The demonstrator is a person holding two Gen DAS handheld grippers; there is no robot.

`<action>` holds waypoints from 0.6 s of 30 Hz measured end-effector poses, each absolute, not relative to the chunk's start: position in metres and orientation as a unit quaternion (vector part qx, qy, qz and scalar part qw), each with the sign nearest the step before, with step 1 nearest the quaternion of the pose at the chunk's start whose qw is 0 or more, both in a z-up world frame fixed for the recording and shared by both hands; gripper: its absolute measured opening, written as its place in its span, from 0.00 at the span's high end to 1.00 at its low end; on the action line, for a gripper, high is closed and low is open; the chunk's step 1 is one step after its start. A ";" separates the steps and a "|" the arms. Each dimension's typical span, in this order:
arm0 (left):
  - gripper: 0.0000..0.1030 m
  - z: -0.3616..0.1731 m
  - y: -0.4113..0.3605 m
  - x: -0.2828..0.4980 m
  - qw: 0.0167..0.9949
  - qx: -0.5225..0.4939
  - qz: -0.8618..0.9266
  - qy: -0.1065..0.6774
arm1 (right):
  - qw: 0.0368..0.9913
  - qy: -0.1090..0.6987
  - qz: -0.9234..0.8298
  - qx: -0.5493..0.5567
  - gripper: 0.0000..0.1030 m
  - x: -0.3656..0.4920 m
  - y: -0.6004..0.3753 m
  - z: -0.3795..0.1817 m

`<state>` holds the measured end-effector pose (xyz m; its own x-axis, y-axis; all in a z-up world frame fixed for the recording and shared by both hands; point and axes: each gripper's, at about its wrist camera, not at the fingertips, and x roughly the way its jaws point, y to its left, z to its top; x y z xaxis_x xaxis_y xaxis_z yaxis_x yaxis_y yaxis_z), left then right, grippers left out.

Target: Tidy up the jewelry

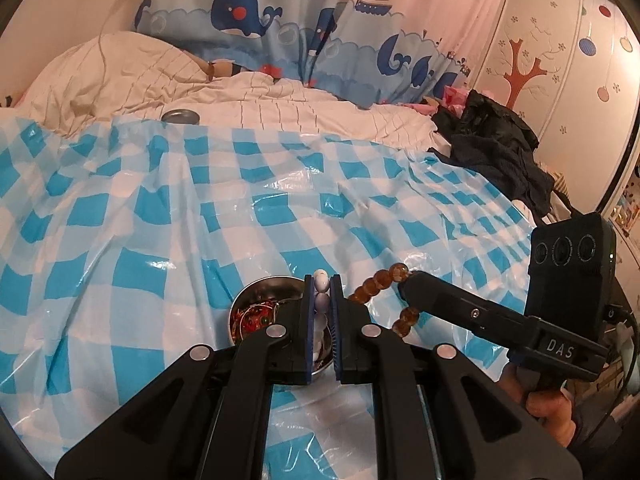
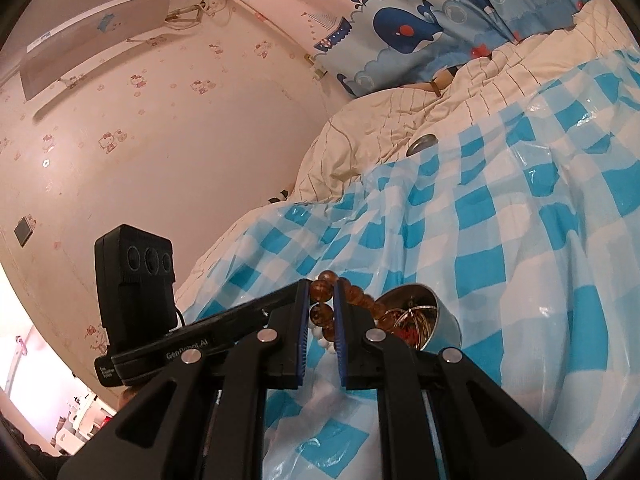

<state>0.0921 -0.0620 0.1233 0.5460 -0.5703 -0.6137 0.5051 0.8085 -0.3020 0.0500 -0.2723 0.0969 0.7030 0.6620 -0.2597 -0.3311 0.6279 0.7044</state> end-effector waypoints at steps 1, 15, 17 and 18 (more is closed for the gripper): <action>0.94 0.121 -0.063 0.095 0.877 -0.046 -0.305 0.368 | 0.865 0.256 0.286 0.321 0.88 0.053 -0.271 0.097; 0.68 0.084 -0.041 0.110 0.882 0.002 -0.206 0.425 | 0.859 0.337 0.262 0.284 0.73 0.086 -0.241 0.066; 0.64 0.087 -0.043 0.102 0.886 0.020 -0.202 0.418 | 0.861 0.332 0.261 0.285 0.70 0.083 -0.242 0.069; 0.60 0.087 -0.043 0.099 0.887 0.025 -0.200 0.415 | 0.861 0.331 0.259 0.285 0.70 0.081 -0.242 0.069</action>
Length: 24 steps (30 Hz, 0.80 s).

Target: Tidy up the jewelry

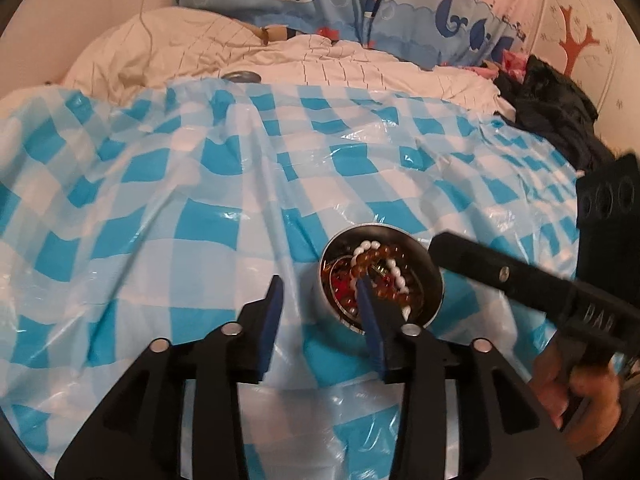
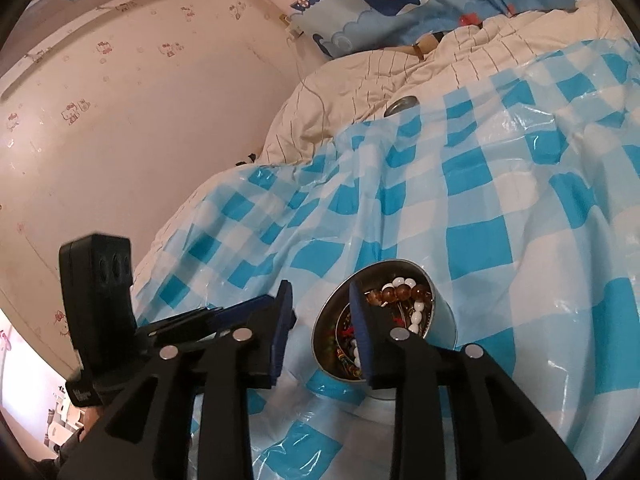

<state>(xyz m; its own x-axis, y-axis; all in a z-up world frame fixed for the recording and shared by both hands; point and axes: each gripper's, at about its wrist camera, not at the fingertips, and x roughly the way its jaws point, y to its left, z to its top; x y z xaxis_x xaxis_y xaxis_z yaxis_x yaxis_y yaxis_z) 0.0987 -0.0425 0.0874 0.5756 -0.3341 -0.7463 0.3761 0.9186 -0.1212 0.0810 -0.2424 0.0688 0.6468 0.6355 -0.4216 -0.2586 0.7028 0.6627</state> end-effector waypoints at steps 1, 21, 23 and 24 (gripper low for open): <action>0.58 0.088 -0.043 0.095 0.890 0.034 -0.197 0.411 | 0.862 0.331 0.258 0.285 0.68 0.079 -0.242 0.068; 0.23 0.080 -0.063 0.036 0.910 0.096 -0.148 0.375 | 0.918 0.355 0.091 0.154 0.23 0.002 -0.242 0.075; 0.21 0.077 -0.062 0.028 0.910 0.093 -0.143 0.377 | 0.920 0.360 0.076 0.138 0.21 -0.002 -0.239 0.072; 0.20 0.075 -0.061 0.025 0.911 0.092 -0.138 0.378 | 0.921 0.362 0.068 0.130 0.21 -0.004 -0.237 0.070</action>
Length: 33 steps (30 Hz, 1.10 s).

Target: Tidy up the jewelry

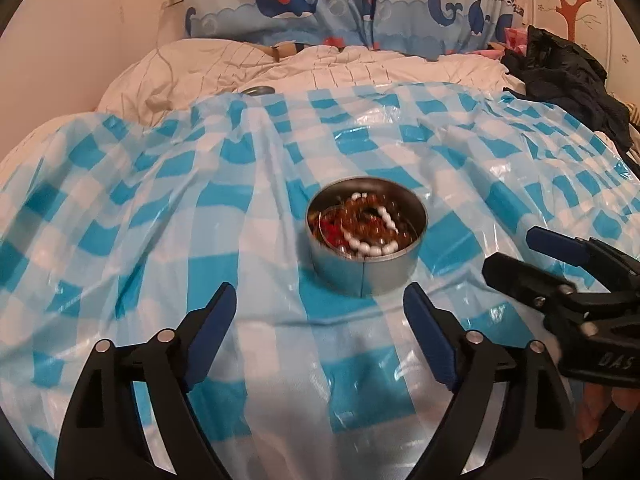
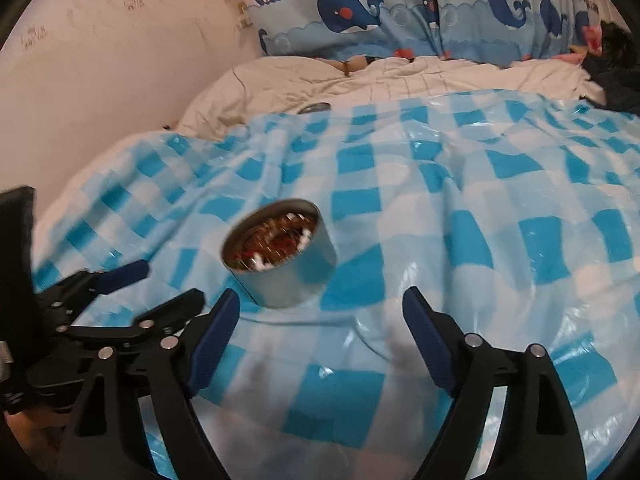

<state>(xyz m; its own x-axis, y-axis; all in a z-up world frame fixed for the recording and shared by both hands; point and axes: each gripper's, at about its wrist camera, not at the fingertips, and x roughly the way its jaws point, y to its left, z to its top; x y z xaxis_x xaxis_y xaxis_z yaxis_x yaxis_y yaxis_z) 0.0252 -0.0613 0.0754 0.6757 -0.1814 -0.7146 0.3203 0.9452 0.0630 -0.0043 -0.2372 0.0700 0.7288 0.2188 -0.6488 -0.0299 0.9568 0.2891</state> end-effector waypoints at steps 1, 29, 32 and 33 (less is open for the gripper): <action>0.20 0.073 -0.061 0.023 0.911 0.092 -0.131 0.379 | 0.921 0.363 0.062 0.126 0.19 -0.006 -0.236 0.068; 0.09 0.054 -0.043 0.036 0.913 0.052 -0.081 0.397 | 0.914 0.396 0.022 0.084 0.07 0.003 -0.225 0.046; 0.09 0.053 -0.041 0.036 0.913 0.049 -0.080 0.397 | 0.914 0.397 0.023 0.083 0.07 0.004 -0.226 0.044; 0.09 0.053 -0.041 0.036 0.913 0.049 -0.080 0.397 | 0.913 0.399 0.023 0.084 0.07 0.004 -0.226 0.043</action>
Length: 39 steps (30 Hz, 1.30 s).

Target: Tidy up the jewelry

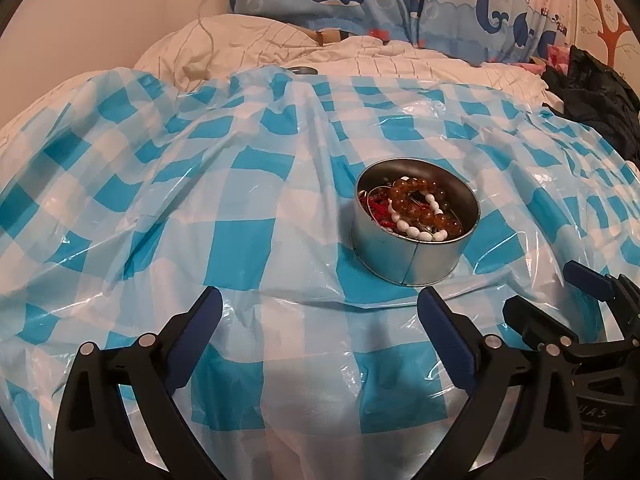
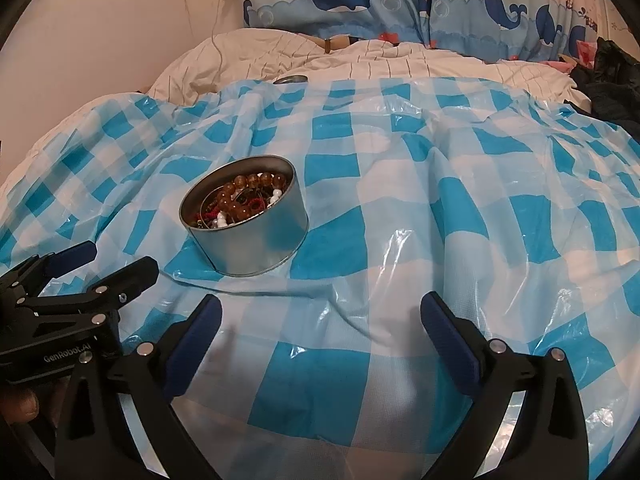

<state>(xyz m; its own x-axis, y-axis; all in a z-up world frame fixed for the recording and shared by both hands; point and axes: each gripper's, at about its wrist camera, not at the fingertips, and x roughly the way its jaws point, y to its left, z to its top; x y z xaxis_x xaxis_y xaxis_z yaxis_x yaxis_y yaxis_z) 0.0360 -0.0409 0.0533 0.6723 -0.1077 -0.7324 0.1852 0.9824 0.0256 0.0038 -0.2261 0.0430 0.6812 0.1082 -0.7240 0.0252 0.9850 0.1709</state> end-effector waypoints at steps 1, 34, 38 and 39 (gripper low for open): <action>0.09 0.053 -0.041 0.036 0.913 0.048 -0.080 0.397 | 0.913 0.399 0.023 0.084 0.07 0.004 -0.226 0.042; 0.08 0.045 -0.043 0.042 0.905 0.047 -0.080 0.416 | 0.905 0.415 0.027 0.087 0.07 0.008 -0.224 0.035; 0.08 0.045 -0.042 0.042 0.905 0.048 -0.079 0.415 | 0.905 0.415 0.027 0.087 0.07 0.008 -0.224 0.035; 0.08 0.045 -0.042 0.042 0.905 0.048 -0.079 0.415 | 0.905 0.415 0.027 0.087 0.07 0.008 -0.224 0.035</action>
